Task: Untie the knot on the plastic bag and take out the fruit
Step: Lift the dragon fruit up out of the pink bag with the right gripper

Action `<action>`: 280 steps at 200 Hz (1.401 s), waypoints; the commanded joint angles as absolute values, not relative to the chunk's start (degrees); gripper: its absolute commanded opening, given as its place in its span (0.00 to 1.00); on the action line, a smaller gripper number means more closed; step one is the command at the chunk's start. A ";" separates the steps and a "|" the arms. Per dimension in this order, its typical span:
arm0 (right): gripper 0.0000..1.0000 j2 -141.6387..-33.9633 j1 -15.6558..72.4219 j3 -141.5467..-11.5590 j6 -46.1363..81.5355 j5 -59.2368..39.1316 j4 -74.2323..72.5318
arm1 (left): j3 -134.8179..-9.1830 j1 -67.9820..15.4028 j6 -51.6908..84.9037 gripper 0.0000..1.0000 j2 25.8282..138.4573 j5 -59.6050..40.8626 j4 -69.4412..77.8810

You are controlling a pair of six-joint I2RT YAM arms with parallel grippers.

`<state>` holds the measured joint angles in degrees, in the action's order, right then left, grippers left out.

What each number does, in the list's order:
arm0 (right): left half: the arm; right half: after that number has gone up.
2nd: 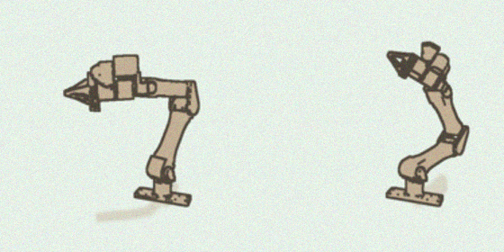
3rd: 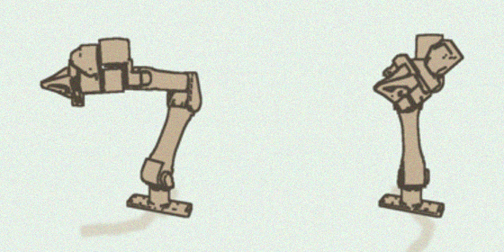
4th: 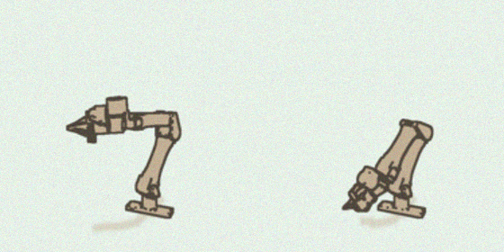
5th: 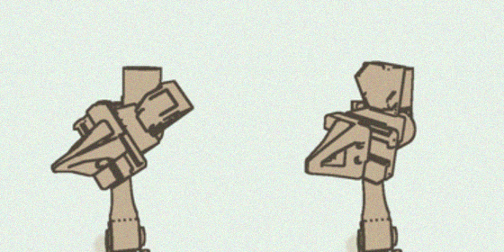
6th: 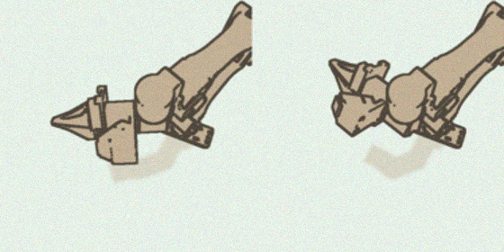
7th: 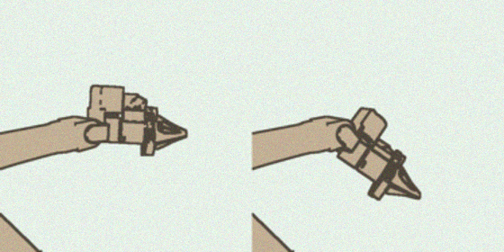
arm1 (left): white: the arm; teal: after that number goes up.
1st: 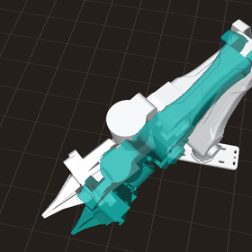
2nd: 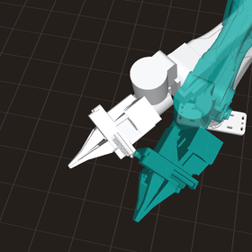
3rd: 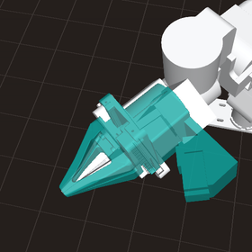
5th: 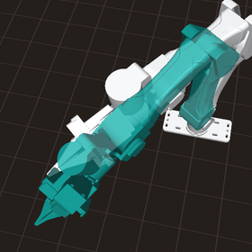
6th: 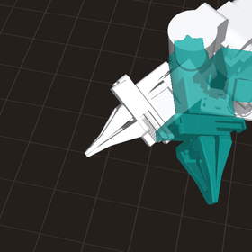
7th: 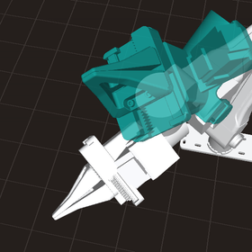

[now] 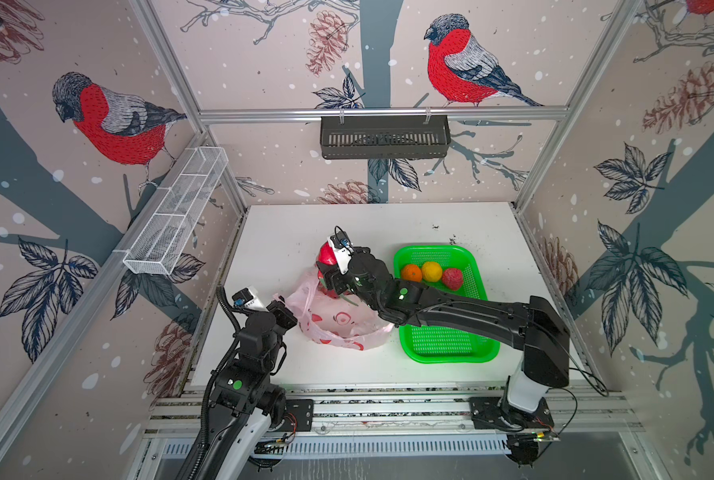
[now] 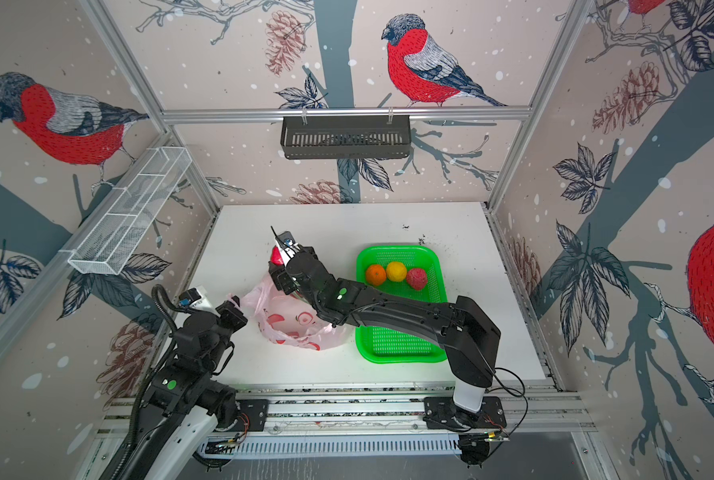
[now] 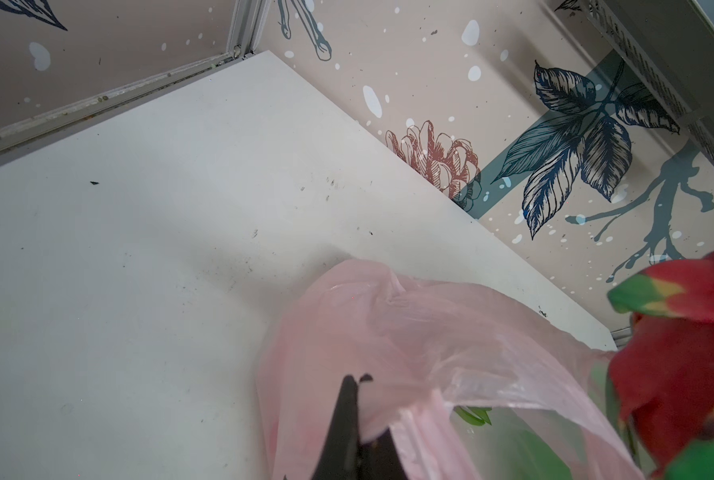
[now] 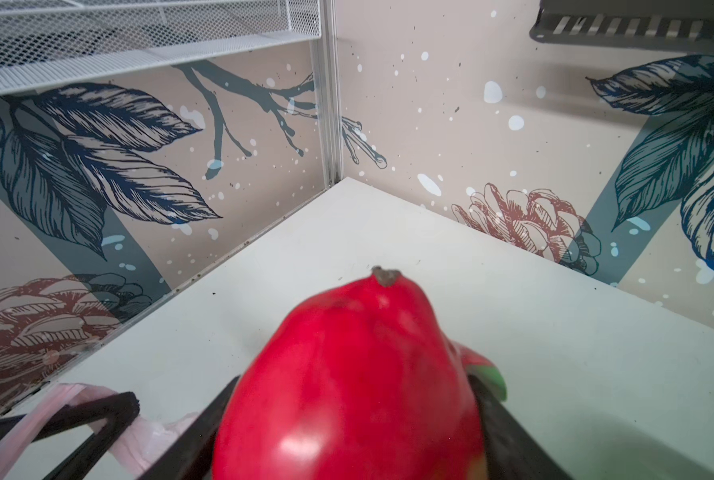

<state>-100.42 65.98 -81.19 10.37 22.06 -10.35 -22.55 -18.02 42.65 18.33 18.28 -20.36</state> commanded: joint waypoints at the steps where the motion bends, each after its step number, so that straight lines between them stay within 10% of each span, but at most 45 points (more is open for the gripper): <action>1: 0.17 -99.41 66.09 -81.57 10.63 20.48 -16.68 | -22.42 -18.10 43.69 0.00 17.78 20.31 -19.34; 280: 0.17 -94.44 59.05 -86.23 4.15 24.06 -20.12 | -20.65 -18.06 43.98 0.00 15.03 20.30 -17.07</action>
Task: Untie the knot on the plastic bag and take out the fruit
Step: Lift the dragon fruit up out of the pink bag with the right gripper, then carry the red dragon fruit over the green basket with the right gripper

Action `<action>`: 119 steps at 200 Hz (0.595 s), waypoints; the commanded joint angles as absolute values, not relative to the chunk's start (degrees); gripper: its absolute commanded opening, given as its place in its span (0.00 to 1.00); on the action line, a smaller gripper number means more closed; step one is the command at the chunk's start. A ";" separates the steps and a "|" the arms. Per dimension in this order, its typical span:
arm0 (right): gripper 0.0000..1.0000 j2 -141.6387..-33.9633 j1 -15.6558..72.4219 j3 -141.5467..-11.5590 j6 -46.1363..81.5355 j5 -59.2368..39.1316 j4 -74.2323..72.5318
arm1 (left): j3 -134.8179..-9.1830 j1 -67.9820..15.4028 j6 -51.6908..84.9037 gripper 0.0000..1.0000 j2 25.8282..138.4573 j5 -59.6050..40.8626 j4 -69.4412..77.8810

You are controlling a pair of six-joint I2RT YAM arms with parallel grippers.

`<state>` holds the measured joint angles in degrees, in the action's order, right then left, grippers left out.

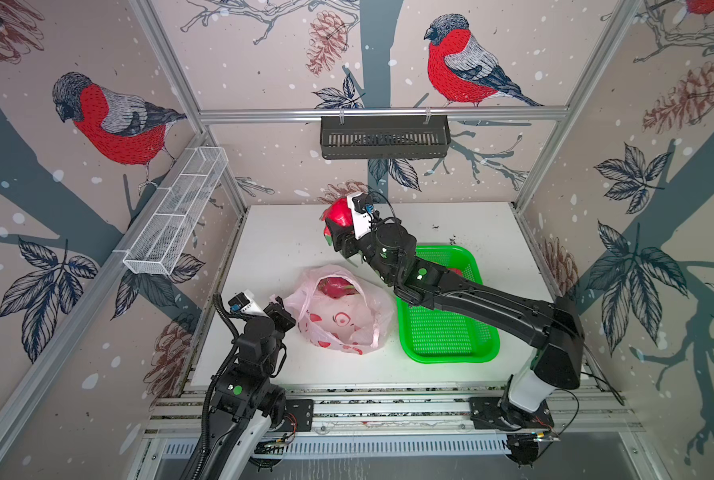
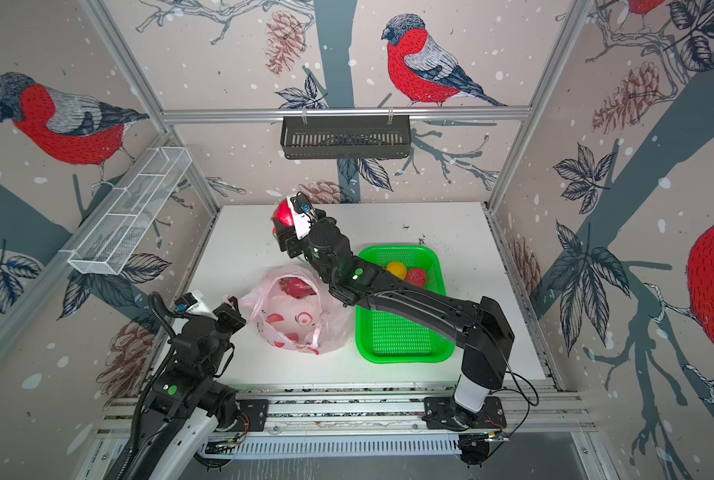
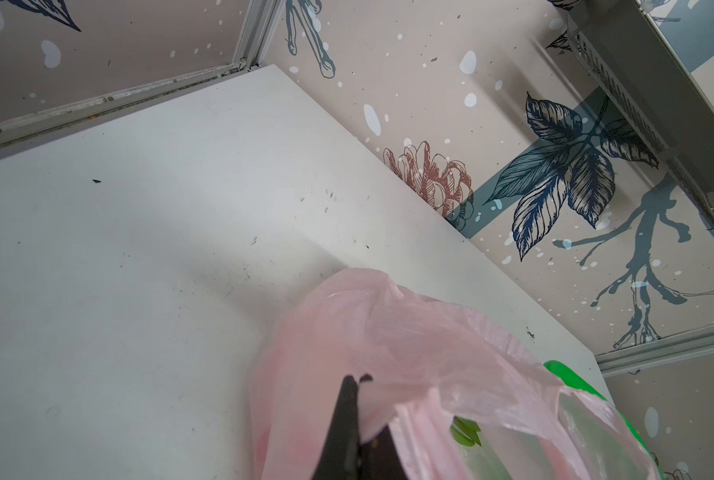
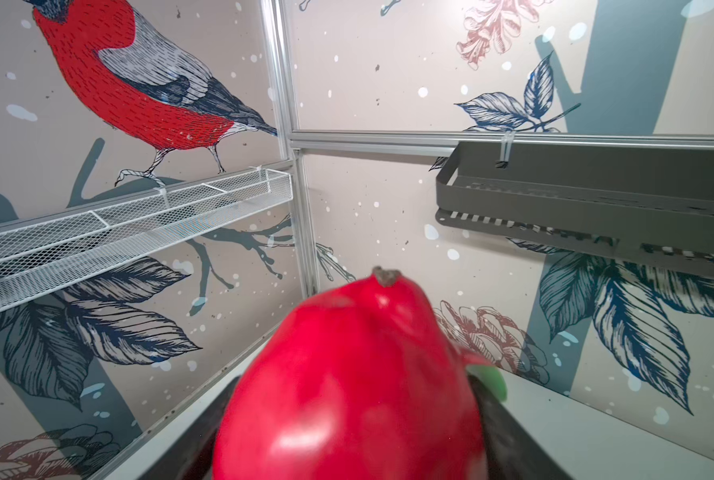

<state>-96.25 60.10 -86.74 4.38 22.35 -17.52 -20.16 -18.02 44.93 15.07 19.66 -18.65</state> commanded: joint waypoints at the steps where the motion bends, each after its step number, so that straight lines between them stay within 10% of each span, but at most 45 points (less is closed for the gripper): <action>1: 0.17 -94.37 59.01 -86.18 4.18 24.12 -20.04 | -20.65 -18.08 43.88 0.00 14.98 20.30 -17.10; 119: 0.17 -81.52 54.84 -77.40 9.73 30.92 -2.93 | -21.38 -18.07 38.55 0.00 14.37 19.22 -17.60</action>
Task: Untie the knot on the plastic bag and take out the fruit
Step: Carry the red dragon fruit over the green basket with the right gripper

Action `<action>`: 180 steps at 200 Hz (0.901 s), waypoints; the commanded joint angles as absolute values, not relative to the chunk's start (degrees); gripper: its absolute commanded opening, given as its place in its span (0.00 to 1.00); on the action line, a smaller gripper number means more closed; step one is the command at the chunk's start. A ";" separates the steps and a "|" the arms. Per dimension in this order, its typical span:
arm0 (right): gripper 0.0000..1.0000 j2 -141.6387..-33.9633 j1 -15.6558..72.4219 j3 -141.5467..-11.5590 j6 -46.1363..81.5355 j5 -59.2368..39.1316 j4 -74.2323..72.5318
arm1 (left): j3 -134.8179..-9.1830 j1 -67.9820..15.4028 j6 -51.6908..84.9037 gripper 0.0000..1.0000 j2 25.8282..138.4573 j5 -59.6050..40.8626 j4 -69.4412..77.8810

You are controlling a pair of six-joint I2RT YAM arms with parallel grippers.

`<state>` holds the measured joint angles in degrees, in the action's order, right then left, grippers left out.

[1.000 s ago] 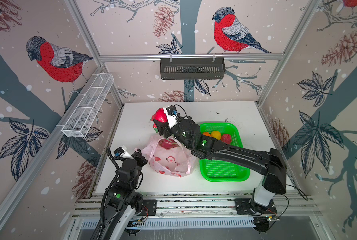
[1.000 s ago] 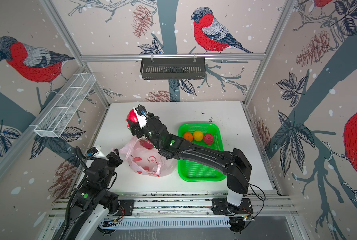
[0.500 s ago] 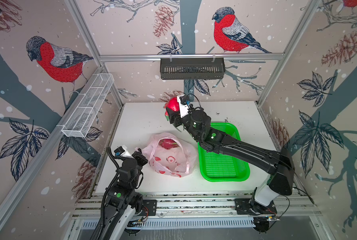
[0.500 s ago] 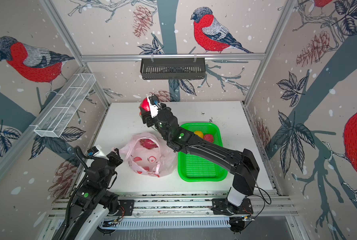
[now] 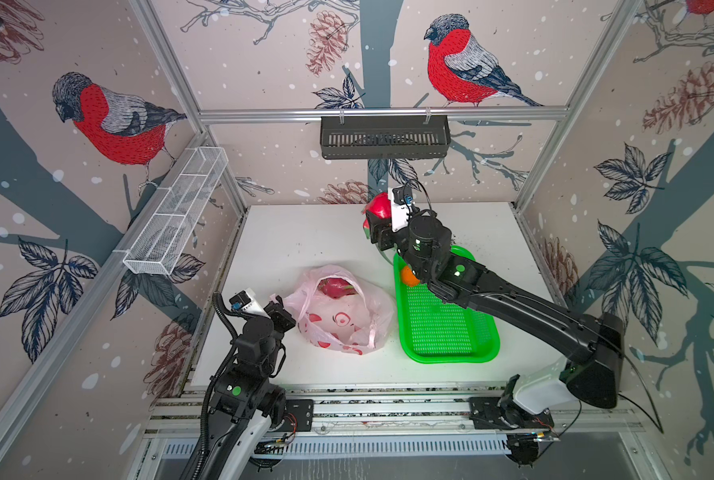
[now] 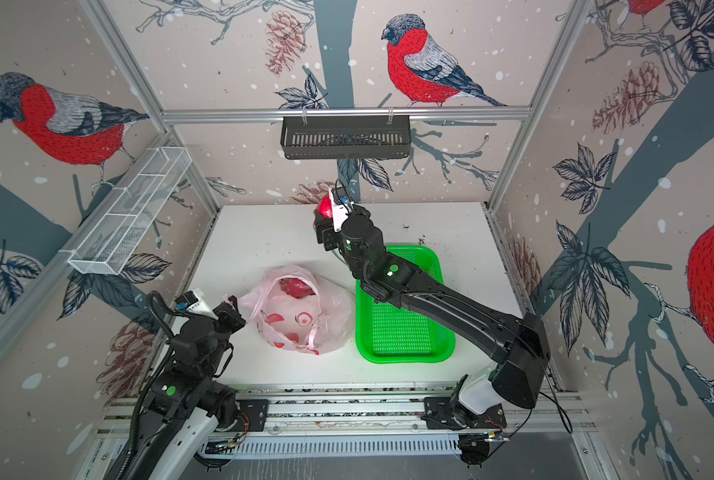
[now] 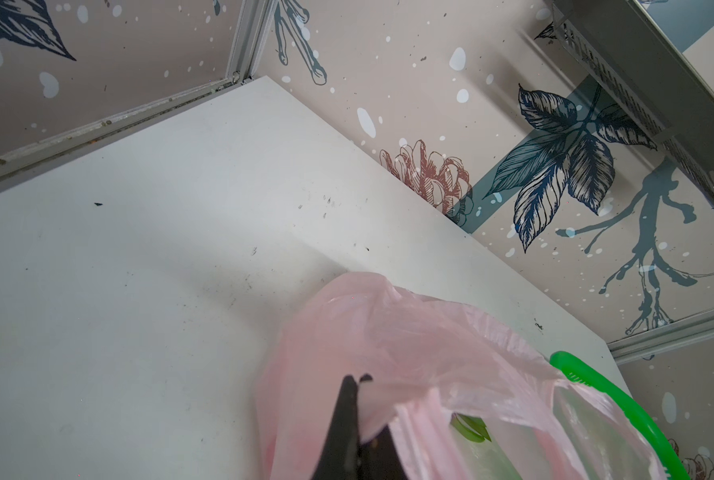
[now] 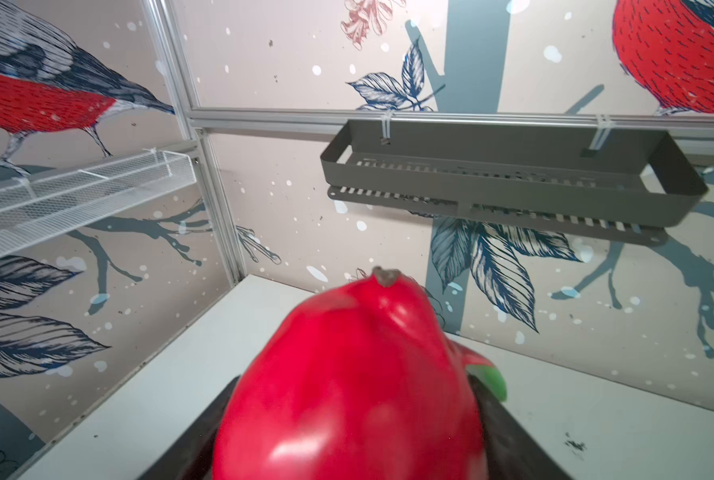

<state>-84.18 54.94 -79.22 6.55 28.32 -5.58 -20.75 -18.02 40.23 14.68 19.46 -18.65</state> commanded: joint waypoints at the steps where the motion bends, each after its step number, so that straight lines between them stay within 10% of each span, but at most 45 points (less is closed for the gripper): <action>1: 0.17 -81.36 54.80 -77.33 9.87 30.97 -2.79 | -21.37 -18.04 38.52 0.00 14.39 19.14 -17.59; 180: 0.17 -72.31 51.12 -60.79 36.16 29.90 15.43 | -20.63 -18.11 35.95 0.00 13.88 18.21 -17.97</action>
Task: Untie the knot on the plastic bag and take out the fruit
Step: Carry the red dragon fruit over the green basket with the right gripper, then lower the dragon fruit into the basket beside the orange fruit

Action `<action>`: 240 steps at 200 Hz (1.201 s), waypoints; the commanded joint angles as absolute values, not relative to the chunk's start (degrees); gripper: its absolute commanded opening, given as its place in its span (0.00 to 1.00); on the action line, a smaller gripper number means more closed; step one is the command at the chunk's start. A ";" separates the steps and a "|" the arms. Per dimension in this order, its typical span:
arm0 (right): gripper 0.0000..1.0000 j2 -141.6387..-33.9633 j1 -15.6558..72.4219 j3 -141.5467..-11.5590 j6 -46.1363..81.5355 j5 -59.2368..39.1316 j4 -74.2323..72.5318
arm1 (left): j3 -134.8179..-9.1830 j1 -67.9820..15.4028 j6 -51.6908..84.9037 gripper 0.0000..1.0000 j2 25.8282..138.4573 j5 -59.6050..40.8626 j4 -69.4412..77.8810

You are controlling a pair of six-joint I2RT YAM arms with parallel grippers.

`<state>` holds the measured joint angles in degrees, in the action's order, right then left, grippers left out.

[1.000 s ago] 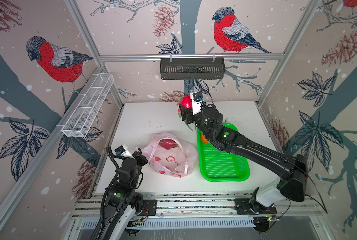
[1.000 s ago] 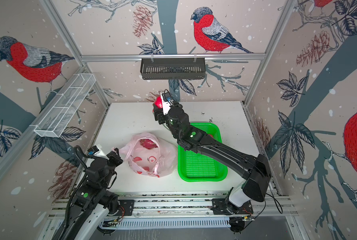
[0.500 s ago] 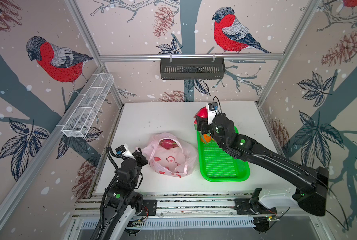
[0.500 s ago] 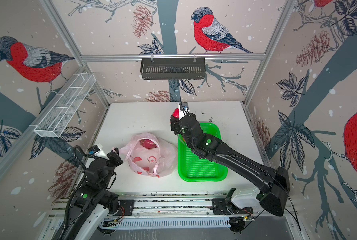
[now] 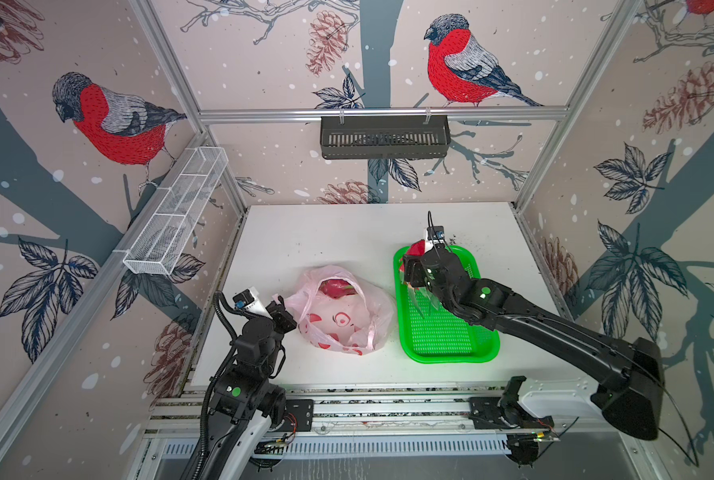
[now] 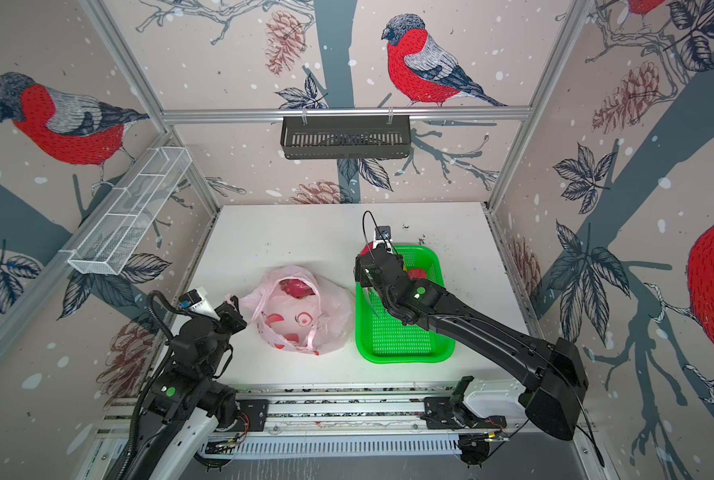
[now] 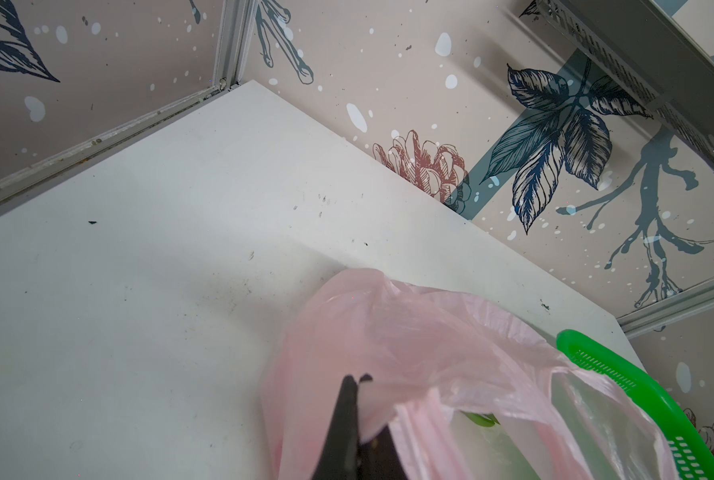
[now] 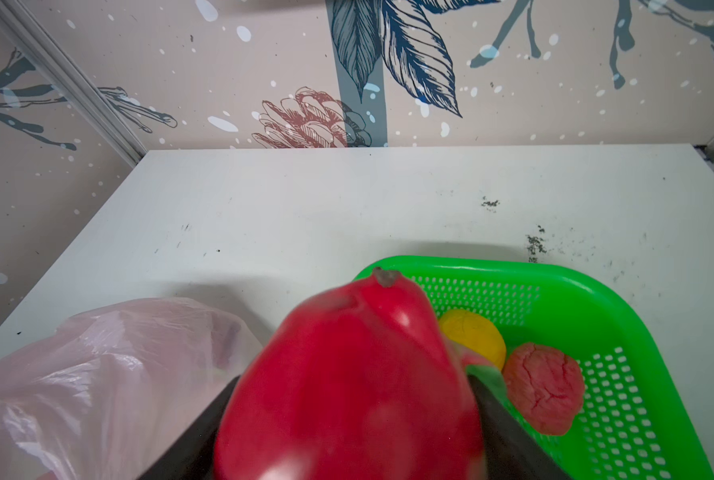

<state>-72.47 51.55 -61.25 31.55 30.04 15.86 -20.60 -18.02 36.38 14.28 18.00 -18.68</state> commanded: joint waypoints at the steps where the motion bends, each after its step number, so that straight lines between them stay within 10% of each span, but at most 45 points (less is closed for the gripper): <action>1: 0.17 -72.32 51.09 -60.76 36.27 29.89 15.45 | -20.60 -18.06 35.95 0.00 13.88 18.20 -18.04; 240: 0.17 -83.89 43.98 -50.25 44.39 20.13 11.28 | -20.57 -18.10 35.94 0.00 13.96 18.21 -18.19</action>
<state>-83.07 44.21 -50.19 43.72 20.34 15.11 -20.53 -18.02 36.03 13.91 18.02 -18.70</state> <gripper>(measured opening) 0.751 0.048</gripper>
